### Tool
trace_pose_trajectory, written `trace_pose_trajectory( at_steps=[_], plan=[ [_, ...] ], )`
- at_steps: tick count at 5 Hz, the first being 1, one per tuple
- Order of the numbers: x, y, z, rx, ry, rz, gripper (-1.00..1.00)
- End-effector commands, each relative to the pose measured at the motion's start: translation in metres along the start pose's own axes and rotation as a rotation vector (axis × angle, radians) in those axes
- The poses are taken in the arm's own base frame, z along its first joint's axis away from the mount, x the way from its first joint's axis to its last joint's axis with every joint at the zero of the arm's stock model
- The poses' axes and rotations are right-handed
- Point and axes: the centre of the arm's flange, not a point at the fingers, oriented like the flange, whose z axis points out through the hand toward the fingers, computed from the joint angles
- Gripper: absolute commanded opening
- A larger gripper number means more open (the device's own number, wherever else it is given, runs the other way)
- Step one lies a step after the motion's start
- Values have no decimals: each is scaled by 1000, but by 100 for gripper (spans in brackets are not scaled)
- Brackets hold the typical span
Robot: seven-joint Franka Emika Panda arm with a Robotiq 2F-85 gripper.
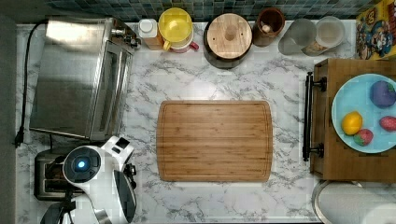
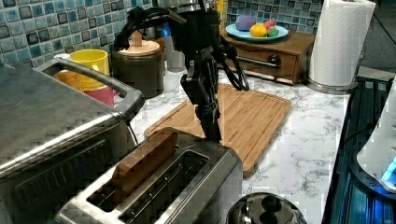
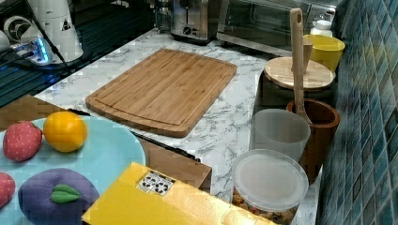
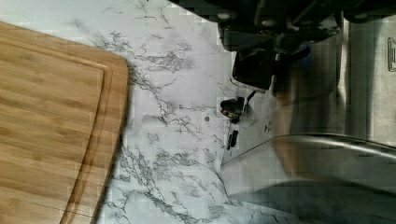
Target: Turn on the toaster.
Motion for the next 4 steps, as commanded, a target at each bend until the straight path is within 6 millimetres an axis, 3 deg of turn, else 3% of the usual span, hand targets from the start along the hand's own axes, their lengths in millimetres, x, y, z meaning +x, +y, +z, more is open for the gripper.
trace_pose_trajectory(
  at_steps=[1,3,4],
  plan=[
    [-16,14,53,-33,-74,68,-100],
    [-34,24,103,-12,-87,42,-100],
    [-46,42,141,-18,-146,63,-100]
  ],
)
